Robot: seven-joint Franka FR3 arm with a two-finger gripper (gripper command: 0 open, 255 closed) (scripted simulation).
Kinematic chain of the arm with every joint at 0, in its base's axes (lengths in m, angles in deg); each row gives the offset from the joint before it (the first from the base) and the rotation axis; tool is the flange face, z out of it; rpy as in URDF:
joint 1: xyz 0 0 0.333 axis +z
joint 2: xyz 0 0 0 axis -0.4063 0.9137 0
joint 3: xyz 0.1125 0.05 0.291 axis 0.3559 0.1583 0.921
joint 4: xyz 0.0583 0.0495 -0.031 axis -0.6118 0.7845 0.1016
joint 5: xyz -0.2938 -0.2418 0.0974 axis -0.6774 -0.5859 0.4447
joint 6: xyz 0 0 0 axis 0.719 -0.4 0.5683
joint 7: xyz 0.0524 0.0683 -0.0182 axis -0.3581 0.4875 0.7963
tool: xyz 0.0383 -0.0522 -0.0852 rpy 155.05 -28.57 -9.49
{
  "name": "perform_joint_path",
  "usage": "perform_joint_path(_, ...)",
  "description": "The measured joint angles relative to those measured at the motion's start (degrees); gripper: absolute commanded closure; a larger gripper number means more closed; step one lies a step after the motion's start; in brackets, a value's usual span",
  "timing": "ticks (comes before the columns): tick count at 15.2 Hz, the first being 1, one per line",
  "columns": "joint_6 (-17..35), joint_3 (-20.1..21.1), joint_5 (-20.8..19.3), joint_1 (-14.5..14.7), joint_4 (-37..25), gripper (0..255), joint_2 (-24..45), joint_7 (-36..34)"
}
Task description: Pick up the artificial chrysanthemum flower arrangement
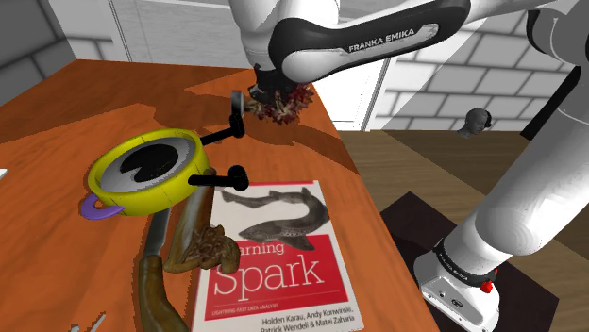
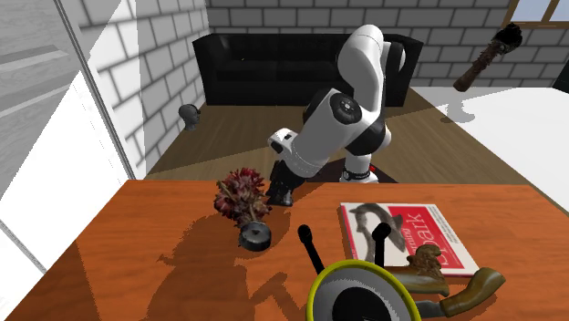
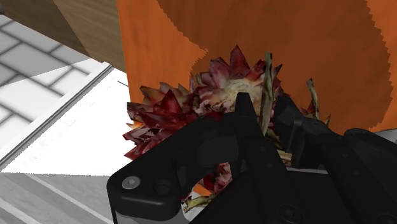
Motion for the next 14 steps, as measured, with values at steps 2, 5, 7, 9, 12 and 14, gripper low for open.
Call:
perform_joint_path(2,-1.04,0.06,0.47,0.00,-0.82,255,-0.51,0.70)
perform_joint_path(5,-2.95,0.15,0.66,0.16,-3.05,255,-0.37,1.67)
perform_joint_path(7,-3.92,0.11,1.11,0.05,-3.92,255,-0.90,2.57)
perform_joint_path(9,-5.25,0.18,1.29,0.14,-5.38,255,-0.92,3.27)
perform_joint_path(12,-7.44,0.36,1.38,0.40,-7.85,255,-0.72,4.20)
perform_joint_path(14,-8.41,0.41,1.27,0.52,-9.14,255,-0.39,4.59)
